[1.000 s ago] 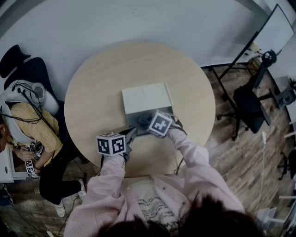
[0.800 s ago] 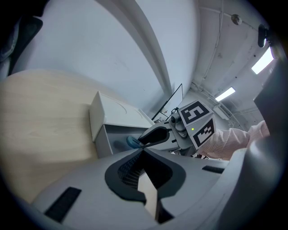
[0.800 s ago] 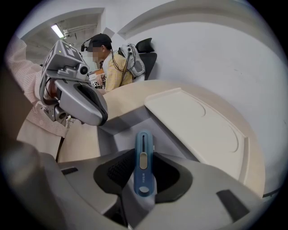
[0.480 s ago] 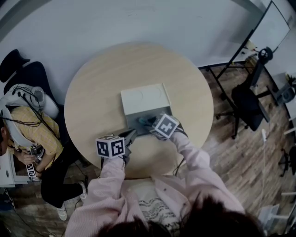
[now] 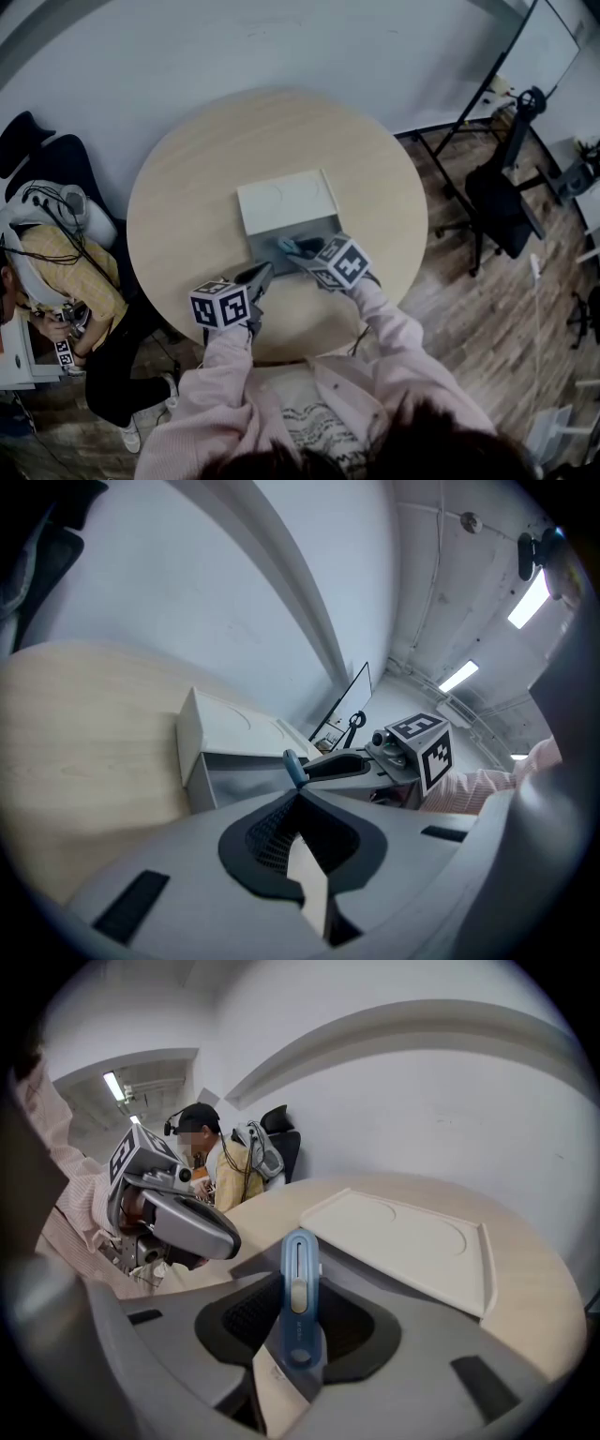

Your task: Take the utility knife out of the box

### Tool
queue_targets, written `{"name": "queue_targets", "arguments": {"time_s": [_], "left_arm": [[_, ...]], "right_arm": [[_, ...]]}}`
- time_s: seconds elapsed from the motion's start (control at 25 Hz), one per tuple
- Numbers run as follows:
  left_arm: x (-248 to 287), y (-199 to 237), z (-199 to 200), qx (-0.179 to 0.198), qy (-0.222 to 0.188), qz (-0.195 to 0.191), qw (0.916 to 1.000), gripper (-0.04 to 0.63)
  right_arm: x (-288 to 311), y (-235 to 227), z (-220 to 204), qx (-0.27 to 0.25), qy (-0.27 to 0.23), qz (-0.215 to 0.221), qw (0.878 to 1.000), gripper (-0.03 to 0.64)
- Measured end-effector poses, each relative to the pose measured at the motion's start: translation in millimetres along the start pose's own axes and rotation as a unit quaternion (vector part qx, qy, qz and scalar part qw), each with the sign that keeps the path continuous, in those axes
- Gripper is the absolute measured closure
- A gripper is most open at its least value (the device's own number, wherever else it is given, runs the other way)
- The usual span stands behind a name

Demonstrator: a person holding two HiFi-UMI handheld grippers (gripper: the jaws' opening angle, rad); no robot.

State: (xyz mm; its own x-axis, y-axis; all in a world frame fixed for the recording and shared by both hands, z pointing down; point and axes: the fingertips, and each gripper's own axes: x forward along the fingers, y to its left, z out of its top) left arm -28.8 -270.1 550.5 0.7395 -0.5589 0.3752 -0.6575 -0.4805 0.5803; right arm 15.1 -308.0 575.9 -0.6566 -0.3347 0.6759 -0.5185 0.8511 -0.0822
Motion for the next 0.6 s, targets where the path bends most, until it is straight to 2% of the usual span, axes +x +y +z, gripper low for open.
{"name": "queue_targets", "arguments": {"time_s": [0.32,0.6], "left_arm": [[-4,-9,11,0.018,-0.026,-0.004,0.9995,0.586],[-10,-18,19,0.034,-0.045,-0.005,0.9984,0.586]], "right_arm": [[-15,8,14,0.036,-0.067,0.007,0.997,0.476],[-30,15,27,0.073,-0.126,0.013,0.989,0.476]]}}
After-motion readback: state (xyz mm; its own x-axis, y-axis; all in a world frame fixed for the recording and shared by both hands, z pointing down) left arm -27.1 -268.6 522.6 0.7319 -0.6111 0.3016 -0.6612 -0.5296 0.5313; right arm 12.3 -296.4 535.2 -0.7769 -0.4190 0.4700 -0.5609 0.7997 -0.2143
